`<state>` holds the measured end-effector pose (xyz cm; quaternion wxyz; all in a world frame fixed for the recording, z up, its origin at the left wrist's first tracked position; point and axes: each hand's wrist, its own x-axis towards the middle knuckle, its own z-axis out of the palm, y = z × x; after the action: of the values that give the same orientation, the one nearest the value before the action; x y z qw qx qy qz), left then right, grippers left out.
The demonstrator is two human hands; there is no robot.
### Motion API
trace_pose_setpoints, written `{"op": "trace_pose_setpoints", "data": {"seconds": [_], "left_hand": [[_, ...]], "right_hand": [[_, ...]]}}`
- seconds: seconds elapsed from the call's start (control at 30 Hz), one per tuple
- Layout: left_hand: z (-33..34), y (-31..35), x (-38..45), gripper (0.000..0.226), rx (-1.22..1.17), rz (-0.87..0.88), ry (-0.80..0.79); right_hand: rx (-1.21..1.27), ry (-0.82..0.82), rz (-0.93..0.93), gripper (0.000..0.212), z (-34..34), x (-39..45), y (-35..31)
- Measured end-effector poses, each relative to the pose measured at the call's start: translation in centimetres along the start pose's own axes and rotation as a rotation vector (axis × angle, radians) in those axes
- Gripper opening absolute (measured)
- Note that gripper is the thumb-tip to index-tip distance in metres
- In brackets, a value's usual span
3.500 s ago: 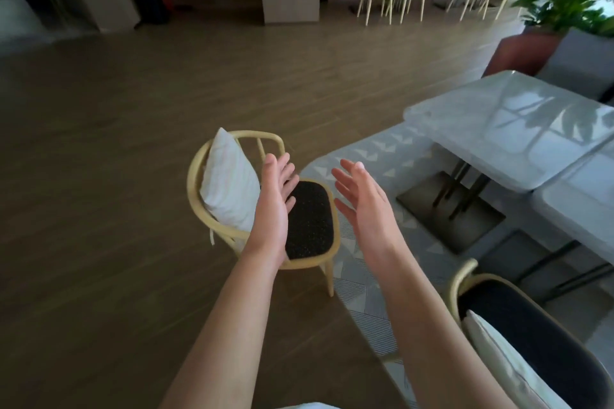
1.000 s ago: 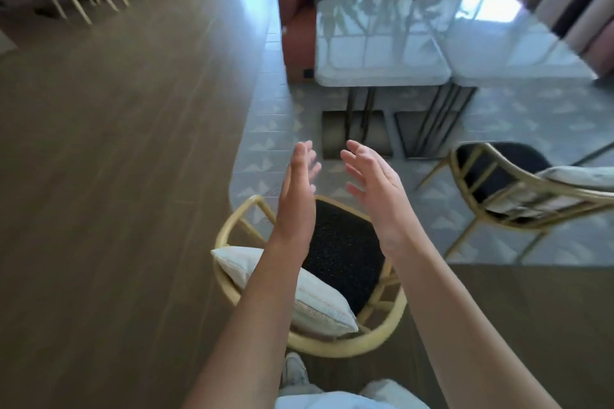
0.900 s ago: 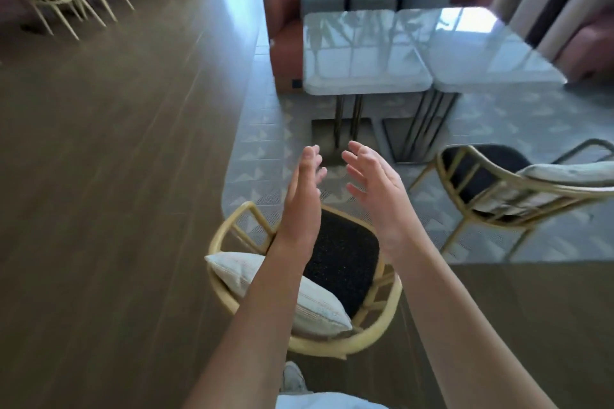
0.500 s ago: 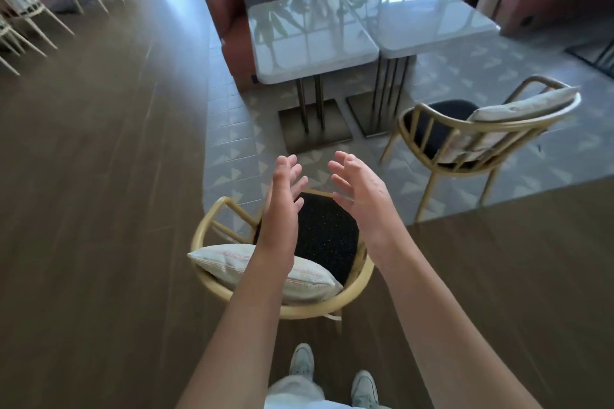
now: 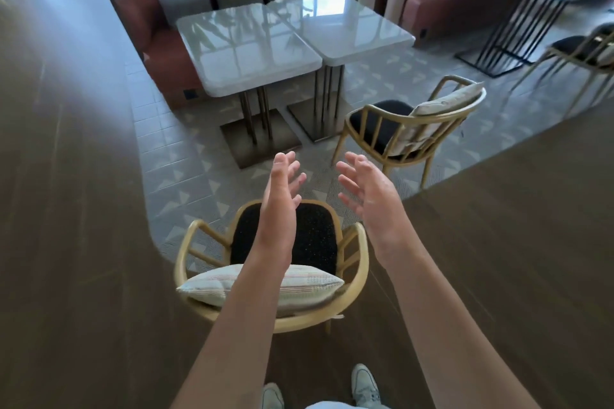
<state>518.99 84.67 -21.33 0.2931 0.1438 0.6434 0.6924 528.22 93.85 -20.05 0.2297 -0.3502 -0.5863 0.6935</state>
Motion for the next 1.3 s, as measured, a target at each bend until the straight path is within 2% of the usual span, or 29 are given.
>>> {"op": "trace_pose_setpoints", "data": {"seconds": [0.27, 0.6, 0.83, 0.9, 1.0, 1.13, 1.3], "left_hand": [[-3.9, -0.8, 0.9, 0.056, -0.010, -0.099, -0.126], [-3.8, -1.3, 0.3, 0.056, 0.001, -0.121, -0.200], [-3.3, -3.0, 0.5, 0.056, 0.024, -0.175, -0.196], [-3.9, -4.1, 0.7, 0.055, 0.002, -0.245, -0.170], [-5.7, -6.6, 0.4, 0.052, -0.022, -0.364, -0.115], [-9.3, -11.4, -0.3, 0.049, 0.074, -0.486, -0.020], [-14.1, -16.0, -2.2, 0.052, 0.071, -0.675, 0.135]], "right_hand": [[0.006, 0.123, 0.068, 0.045, 4.4, -2.0, 2.5], [0.075, 0.200, 0.104, 0.044, 4.1, -2.7, 2.4], [0.055, 0.189, 0.120, 0.047, 2.9, -2.3, 3.6], [0.022, 0.211, 0.162, 0.045, 2.6, -2.1, 4.8], [-0.010, 0.249, 0.282, 0.028, 2.6, -2.2, 8.0], [-0.079, 0.378, 0.455, 0.039, 2.5, -3.3, 13.9], [-0.017, 0.460, 0.705, 0.036, 2.7, -5.5, 20.7]]}}
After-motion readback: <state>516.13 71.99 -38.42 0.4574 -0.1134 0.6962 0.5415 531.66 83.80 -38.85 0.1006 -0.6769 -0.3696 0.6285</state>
